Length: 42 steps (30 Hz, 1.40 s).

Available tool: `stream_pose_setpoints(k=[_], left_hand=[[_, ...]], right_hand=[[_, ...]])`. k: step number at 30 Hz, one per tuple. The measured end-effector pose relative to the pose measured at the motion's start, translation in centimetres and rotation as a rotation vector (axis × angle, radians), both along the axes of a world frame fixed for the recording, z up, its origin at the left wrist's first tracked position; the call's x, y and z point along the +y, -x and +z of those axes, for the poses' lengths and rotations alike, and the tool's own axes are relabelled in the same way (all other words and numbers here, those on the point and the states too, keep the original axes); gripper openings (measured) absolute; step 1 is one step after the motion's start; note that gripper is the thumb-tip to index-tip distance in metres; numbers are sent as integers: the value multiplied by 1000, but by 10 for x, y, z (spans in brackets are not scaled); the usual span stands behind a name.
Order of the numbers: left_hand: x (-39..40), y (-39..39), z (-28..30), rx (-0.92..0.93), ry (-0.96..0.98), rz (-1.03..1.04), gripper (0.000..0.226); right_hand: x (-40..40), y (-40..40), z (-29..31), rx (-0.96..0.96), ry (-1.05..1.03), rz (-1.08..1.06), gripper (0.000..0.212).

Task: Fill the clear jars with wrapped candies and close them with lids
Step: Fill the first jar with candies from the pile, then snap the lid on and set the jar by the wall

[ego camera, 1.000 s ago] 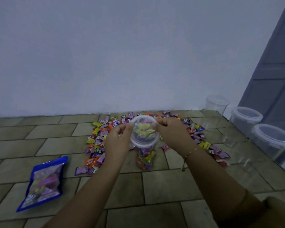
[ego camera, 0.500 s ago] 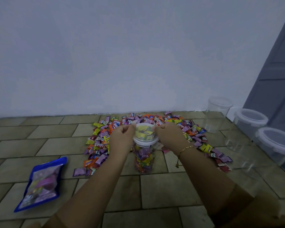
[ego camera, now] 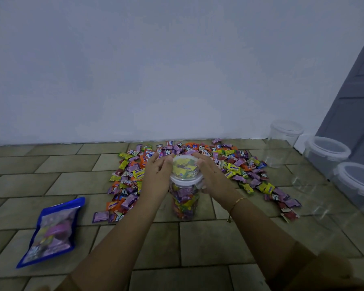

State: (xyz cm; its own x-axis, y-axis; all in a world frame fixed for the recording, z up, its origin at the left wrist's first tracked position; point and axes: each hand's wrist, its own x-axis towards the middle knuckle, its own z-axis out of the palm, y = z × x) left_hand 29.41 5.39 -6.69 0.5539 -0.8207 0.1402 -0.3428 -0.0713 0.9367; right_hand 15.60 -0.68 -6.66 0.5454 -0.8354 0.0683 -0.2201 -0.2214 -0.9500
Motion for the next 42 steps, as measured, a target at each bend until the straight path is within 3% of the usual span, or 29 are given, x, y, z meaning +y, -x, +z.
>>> stream_pose_setpoints(k=[5, 8, 14, 20, 25, 33, 37, 42], left_hand=[[-2, -1, -3, 73, 3, -10, 35], [-4, -2, -5, 98, 38, 5, 21], [-6, 1, -7, 152, 85, 3, 17], [-3, 12, -10, 285, 183, 52, 32], [-4, 12, -12, 280, 214, 59, 35], [-5, 14, -13, 298, 233, 47, 40], [3, 11, -9, 211, 193, -51, 44], [18, -15, 8, -171, -120, -440, 79]], right_hand=[[0, 0, 1, -40, -38, 31, 31], [3, -1, 1, -52, -39, 24, 23], [6, 0, 2, -49, -54, 13, 25], [8, 10, 5, -7, -141, 129, 42], [-2, 20, 2, 54, -160, 322, 86], [-4, 21, -1, 1, -215, 299, 68], [-1, 21, -4, -24, -237, 260, 64], [-5, 23, -3, -97, -311, 218, 53]])
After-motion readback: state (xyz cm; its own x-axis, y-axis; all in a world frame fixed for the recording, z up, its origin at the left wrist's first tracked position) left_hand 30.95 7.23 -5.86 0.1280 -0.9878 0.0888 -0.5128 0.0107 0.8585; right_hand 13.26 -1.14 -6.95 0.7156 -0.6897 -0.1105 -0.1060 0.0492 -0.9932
